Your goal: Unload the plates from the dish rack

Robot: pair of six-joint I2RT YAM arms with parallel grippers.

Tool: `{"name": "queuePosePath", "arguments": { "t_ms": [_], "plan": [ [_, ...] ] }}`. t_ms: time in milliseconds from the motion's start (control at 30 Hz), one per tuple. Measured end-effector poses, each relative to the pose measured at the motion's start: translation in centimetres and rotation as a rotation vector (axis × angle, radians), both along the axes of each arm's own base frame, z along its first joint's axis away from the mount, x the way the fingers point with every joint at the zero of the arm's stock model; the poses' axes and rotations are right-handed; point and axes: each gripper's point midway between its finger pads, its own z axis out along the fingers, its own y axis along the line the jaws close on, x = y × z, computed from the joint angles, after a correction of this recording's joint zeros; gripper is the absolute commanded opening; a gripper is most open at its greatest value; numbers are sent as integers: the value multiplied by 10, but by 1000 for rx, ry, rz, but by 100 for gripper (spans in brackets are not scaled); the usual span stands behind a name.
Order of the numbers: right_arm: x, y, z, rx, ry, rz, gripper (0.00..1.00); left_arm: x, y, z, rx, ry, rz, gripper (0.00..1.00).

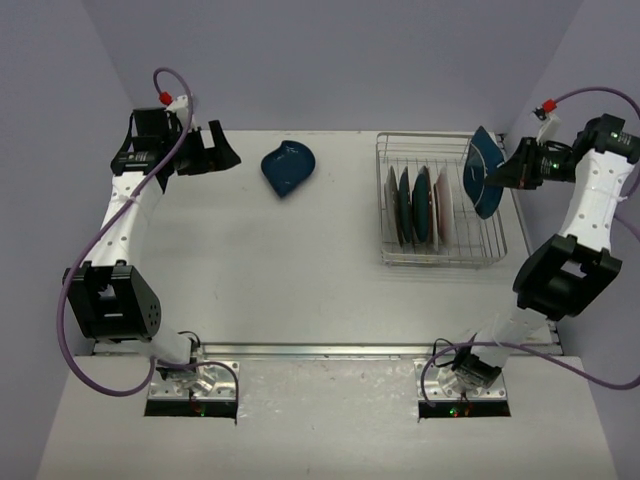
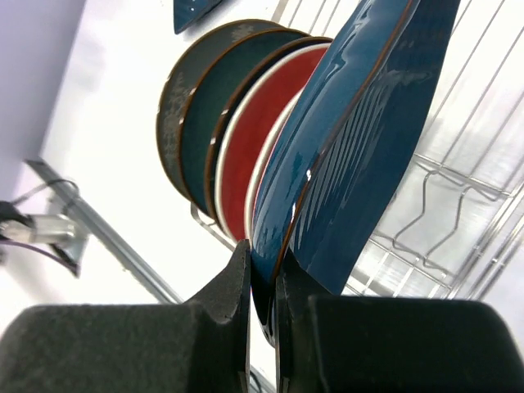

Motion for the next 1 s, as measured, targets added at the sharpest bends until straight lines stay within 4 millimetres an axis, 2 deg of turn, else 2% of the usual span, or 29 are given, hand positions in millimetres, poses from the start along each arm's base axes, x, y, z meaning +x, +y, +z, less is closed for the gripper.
{"name": "queuePosePath", "arguments": {
  "t_ms": [100,167,233,300,433,567,733,833,900,1000],
  "plan": [
    [-14,8,25,-96,-107,26,0,-1,-5,2,-25,-2,-20,100],
    [-25,22,42,-191,-206,78,0,-2,-9,4,-41,-6,-39,100],
    [-35,45,57,-287,-317,161,0,-2,-13,8,-56,-15,-57,100],
    [-46,81,66,-385,-452,290,0,-4,-17,13,-69,-29,-73,100],
    [-91,164,70,-507,-757,632,0,-15,-24,33,-87,-76,-112,97],
    [-121,201,56,-634,-1025,880,0,-28,-33,59,-98,-130,-181,87],
    [-134,224,19,-773,-1308,1170,0,-52,-52,75,-111,-147,-340,85],
    [-135,232,1,-819,-1432,1314,0,-70,-69,69,-113,-102,-433,84],
    [-137,237,-7,-830,-1491,1383,0,-83,-87,60,-101,-59,-504,84],
    [-143,248,-21,-825,-1561,1472,0,-109,-127,42,-80,23,-644,81]
  ]
}}
